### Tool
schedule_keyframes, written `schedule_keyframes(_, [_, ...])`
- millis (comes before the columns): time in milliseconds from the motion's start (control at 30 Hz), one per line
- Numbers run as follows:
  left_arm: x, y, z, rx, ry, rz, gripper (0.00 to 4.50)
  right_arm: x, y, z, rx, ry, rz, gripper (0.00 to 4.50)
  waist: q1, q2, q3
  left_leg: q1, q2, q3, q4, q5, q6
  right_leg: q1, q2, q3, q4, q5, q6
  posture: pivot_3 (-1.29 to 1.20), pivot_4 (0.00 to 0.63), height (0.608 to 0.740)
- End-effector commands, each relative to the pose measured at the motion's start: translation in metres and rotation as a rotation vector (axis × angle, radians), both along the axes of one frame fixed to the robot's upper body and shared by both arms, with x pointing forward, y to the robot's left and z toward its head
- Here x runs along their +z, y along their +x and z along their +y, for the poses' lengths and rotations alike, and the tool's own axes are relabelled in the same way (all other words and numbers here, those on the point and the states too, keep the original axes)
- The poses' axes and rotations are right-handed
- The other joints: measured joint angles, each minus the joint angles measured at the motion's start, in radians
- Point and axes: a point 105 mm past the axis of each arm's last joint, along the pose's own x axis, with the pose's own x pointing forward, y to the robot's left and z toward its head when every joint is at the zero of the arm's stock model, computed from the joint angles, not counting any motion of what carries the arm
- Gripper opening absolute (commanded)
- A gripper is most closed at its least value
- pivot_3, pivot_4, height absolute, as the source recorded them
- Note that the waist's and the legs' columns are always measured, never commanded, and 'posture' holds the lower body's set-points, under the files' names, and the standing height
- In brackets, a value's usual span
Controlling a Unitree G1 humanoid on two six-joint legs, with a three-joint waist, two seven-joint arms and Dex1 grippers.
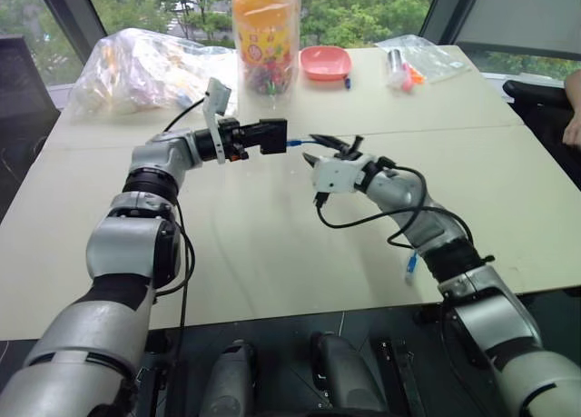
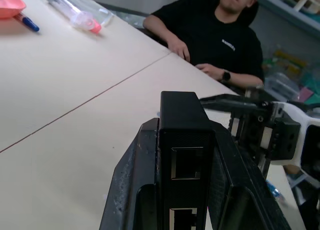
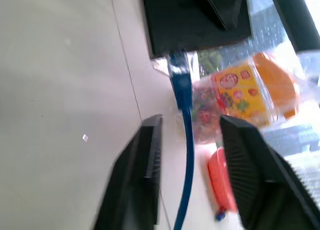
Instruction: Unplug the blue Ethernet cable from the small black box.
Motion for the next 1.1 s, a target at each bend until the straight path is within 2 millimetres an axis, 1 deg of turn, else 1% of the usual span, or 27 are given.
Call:
schedule_keyframes(33, [0.018, -0.005, 0.005, -0.041, -0.150, 0.030, 0.52, 0.015, -0.027, 0.014, 0.132, 0.577, 0.317, 3.09, -0.001, 0.000, 0.000, 0.000, 0.000, -0.001, 0.000, 0.000, 0.000, 0.001, 0.000, -0.001, 0.000, 0.000, 0.000, 0.00, 0.150, 0.740])
schedule_keyframes(100, [0.024, -0.011, 0.005, -0.095, -0.235, 0.066, 0.52, 0.025, -0.042, 0.023, 0.244, 0.901, 0.489, 3.09, -0.003, 0.000, 0.000, 0.000, 0.001, -0.002, 0.000, 0.000, 0.000, 0.000, 0.000, -0.001, 0.001, 0.000, 0.000, 0.00, 0.150, 0.740])
schedule_keyframes(133, [0.027, -0.013, 0.005, -0.117, -0.268, 0.078, 0.52, 0.029, -0.049, 0.026, 0.300, 1.010, 0.554, 3.09, -0.002, 0.000, 0.000, 0.000, 0.001, -0.002, 0.000, 0.000, 0.000, 0.000, 0.001, -0.001, 0.002, 0.000, 0.000, 0.00, 0.150, 0.740])
schedule_keyframes(233, [0.033, -0.018, 0.004, -0.166, -0.357, 0.111, 0.52, 0.033, -0.059, 0.034, 0.403, 1.188, 0.684, 3.09, -0.001, 0.000, 0.000, 0.000, 0.001, -0.003, 0.002, 0.000, 0.000, 0.001, 0.000, -0.002, 0.003, 0.001, -0.001, 0.00, 0.150, 0.740])
schedule_keyframes(333, [0.036, -0.023, 0.002, -0.201, -0.404, 0.135, 0.52, 0.038, -0.057, 0.035, 0.414, 1.309, 0.720, 3.09, 0.002, 0.000, 0.000, 0.001, 0.001, -0.005, 0.002, 0.000, 0.000, 0.003, 0.000, -0.004, 0.002, 0.001, -0.001, 0.00, 0.150, 0.740])
schedule_keyframes(467, [0.031, -0.033, -0.004, -0.270, -0.406, 0.157, 0.52, 0.045, -0.056, 0.040, 0.462, 1.386, 0.733, 3.09, 0.000, 0.000, 0.000, 0.001, 0.001, -0.005, 0.002, 0.000, 0.000, 0.002, 0.000, -0.004, 0.001, 0.001, -0.001, 0.00, 0.150, 0.740])
schedule_keyframes(633, [0.030, -0.037, -0.005, -0.276, -0.408, 0.165, 0.52, 0.047, -0.048, 0.038, 0.453, 1.430, 0.719, 3.09, -0.001, 0.000, 0.000, 0.000, 0.001, -0.006, 0.001, 0.000, 0.000, 0.002, 0.000, -0.004, 0.001, 0.001, -0.001, 0.00, 0.150, 0.740])
schedule_keyframes(833, [0.031, -0.040, -0.008, -0.284, -0.407, 0.167, 0.52, 0.049, -0.044, 0.037, 0.465, 1.415, 0.714, 3.09, -0.001, 0.000, 0.000, 0.000, 0.001, -0.006, 0.001, 0.000, 0.000, 0.002, 0.000, -0.004, 0.001, 0.001, -0.001, 0.00, 0.150, 0.740])
schedule_keyframes(1100, [0.032, -0.041, -0.009, -0.285, -0.401, 0.169, 0.52, 0.047, -0.047, 0.043, 0.486, 1.394, 0.733, 3.09, -0.001, 0.000, 0.000, 0.000, 0.001, -0.006, 0.001, 0.000, 0.000, 0.002, 0.000, -0.004, 0.001, 0.001, -0.001, 0.00, 0.150, 0.740])
